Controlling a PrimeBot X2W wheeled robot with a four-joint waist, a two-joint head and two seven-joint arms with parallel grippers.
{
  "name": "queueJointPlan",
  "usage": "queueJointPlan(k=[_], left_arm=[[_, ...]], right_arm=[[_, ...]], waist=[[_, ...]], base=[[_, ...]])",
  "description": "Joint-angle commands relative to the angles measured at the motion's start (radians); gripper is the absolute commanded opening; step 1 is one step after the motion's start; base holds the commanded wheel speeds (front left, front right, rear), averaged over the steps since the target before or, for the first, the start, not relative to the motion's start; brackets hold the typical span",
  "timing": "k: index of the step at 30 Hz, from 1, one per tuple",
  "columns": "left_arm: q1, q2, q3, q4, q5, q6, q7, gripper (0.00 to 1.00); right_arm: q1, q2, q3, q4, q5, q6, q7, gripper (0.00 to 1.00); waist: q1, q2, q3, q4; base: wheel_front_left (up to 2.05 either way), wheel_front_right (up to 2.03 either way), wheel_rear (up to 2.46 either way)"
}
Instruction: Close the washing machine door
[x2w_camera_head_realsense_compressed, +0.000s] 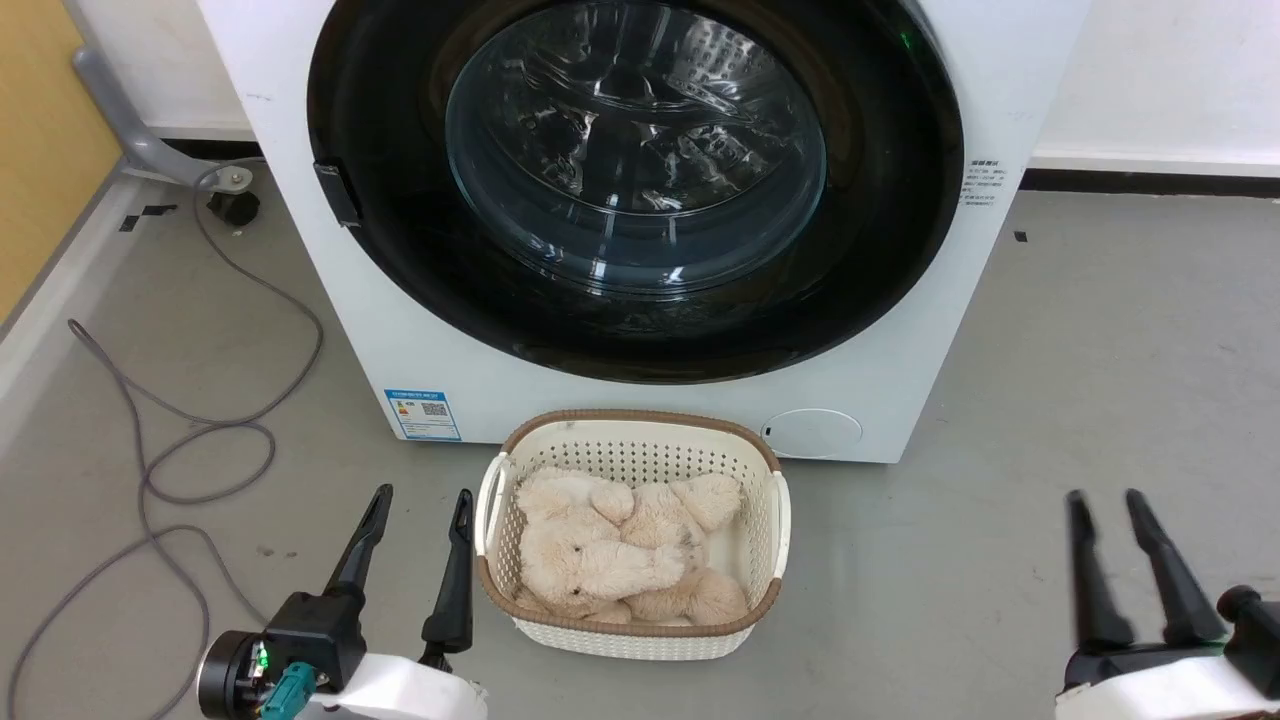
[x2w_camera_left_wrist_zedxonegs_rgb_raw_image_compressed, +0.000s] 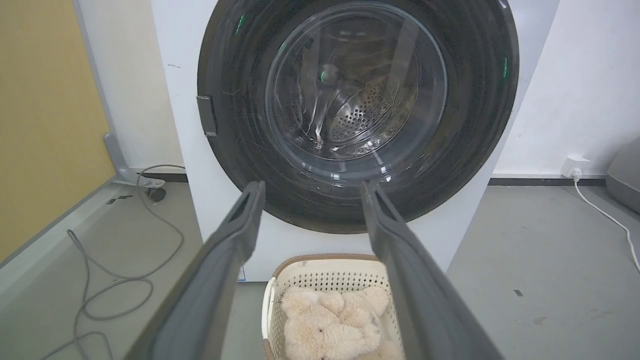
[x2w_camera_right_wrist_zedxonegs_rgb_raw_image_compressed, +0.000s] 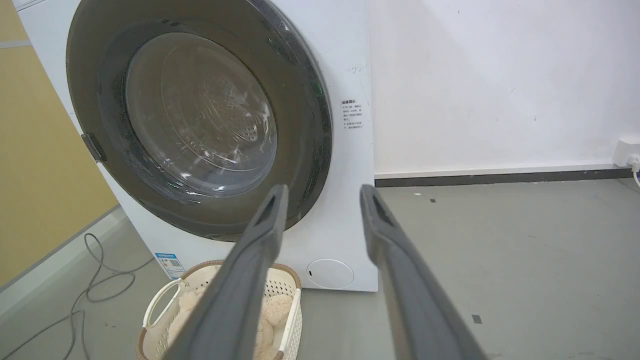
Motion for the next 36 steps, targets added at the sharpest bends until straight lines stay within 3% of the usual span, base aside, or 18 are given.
queueJointPlan(k=[1,22,23,36], left_arm=[[0.015,0.000,0.004,0.002,0.008,0.001,-0.004,1.00],[0.021,0.000,0.003,-0.016,0.024,-0.001,-0.004,1.00],[0.011,0.000,0.002,-0.013,0.019,0.000,0.000,0.00],[0.011,0.000,0.005,-0.020,0.027,0.005,0.021,0.00]], right_arm=[[0.015,0.009,-0.001,-0.009,-0.007,-0.001,-0.003,1.00],[0.025,0.020,-0.005,-0.015,-0.026,-0.001,-0.004,1.00],[0.013,0.017,-0.005,-0.009,-0.025,0.000,0.000,0.00],[0.010,0.022,0.000,-0.015,-0.042,0.000,0.020,0.00]], waist=[[0.0001,0.0000,-0.001,-0.001],[0.0001,0.0000,-0.003,0.014],[0.0001,0.0000,-0.003,0.014],[0.0001,0.0000,-0.006,0.011]], base=[[0.00,0.00,0.00],[0.00,0.00,0.00],[0.00,0.00,0.00],[0.00,0.00,0.00]])
